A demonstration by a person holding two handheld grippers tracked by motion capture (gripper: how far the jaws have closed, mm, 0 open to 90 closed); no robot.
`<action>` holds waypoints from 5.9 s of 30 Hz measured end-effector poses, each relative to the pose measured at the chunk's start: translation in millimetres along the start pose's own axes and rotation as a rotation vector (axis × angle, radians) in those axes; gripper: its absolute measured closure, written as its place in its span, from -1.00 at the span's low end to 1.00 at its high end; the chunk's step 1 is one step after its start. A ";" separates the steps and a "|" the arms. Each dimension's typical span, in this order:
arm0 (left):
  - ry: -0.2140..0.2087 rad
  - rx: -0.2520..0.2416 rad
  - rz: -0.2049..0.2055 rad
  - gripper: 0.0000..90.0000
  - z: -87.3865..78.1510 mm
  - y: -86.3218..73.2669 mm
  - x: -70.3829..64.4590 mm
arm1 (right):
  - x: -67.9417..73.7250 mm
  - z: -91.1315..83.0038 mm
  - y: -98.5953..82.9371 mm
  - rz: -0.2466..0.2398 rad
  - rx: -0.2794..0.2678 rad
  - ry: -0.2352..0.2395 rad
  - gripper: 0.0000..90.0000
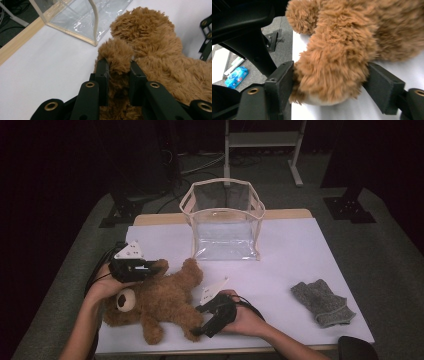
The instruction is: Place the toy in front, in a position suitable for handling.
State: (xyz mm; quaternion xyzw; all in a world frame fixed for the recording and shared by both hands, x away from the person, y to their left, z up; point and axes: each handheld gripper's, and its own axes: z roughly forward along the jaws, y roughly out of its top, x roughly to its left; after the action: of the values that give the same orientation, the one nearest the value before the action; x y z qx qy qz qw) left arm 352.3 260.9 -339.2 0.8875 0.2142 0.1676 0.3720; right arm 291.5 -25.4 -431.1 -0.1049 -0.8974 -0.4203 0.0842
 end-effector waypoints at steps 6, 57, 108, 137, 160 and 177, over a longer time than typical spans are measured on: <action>-0.010 -0.007 0.005 0.65 -2.1 -0.2 -1.0 | -1.8 11.5 0.7 0.006 0.035 0.000 0.01; -0.294 -0.140 0.259 0.72 57.5 150.6 -75.0 | 17.7 -205.6 -79.7 0.078 -0.067 -0.065 0.51; -0.299 -0.191 0.203 -0.55 76.1 29.1 -97.3 | -15.0 -170.9 -86.6 -0.027 -0.008 -0.280 -0.15; -0.224 -0.173 0.182 -0.49 106.3 26.3 -97.3 | -30.1 -223.9 -111.8 0.086 -0.113 -0.373 -0.21; -0.232 -0.173 0.191 -0.50 101.6 24.5 -100.8 | -69.7 -240.9 -199.9 0.329 0.046 -0.555 0.62; -0.212 -0.154 0.162 -0.50 103.5 30.5 -103.3 | -14.3 -194.6 -47.9 -0.033 -0.058 -0.240 0.63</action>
State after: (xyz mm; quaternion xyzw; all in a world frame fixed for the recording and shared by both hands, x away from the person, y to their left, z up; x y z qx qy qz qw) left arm 319.4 128.6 -400.2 0.8835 0.0880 0.1185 0.4446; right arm 305.1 -207.2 -346.7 -0.1419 -0.8901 -0.4319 -0.0338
